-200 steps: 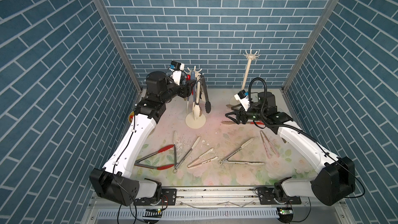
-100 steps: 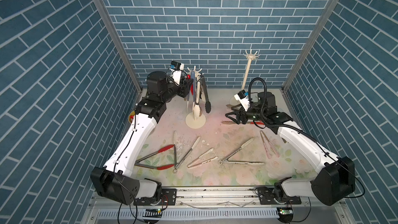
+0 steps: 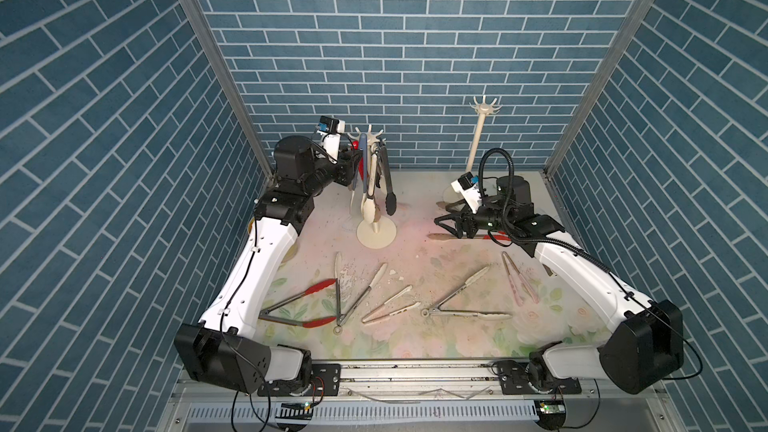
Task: Hang food tongs on kitchen utensil racks
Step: Adjust the food tongs at the rack.
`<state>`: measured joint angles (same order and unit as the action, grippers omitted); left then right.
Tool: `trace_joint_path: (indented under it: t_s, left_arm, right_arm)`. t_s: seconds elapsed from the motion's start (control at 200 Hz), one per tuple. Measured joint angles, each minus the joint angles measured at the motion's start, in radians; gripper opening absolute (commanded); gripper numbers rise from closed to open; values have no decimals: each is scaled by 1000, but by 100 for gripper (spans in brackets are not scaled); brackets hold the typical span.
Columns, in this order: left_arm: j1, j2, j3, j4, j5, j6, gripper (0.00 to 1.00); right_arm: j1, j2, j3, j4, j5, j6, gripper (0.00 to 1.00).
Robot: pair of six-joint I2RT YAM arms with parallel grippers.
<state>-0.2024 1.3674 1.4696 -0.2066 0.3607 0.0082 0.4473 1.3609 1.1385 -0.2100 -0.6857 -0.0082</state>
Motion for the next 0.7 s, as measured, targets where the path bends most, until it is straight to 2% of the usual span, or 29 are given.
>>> trace_joint_path:
  t_s: [0.24, 0.41, 0.51, 0.7]
  left_arm:
    - [26, 18, 23, 15, 16, 0, 38]
    - [28, 2, -7, 74, 94, -20, 46]
    - [31, -41, -64, 114, 146, -38, 47]
    - [42, -98, -107, 154, 210, -59, 48]
  right_arm:
    - [3, 18, 37, -4, -5, 0, 69]
    - [12, 42, 69, 0, -11, 3, 68]
    - [21, 103, 145, 1, -11, 13, 64]
    - [40, 261, 355, 16, 11, 84, 50]
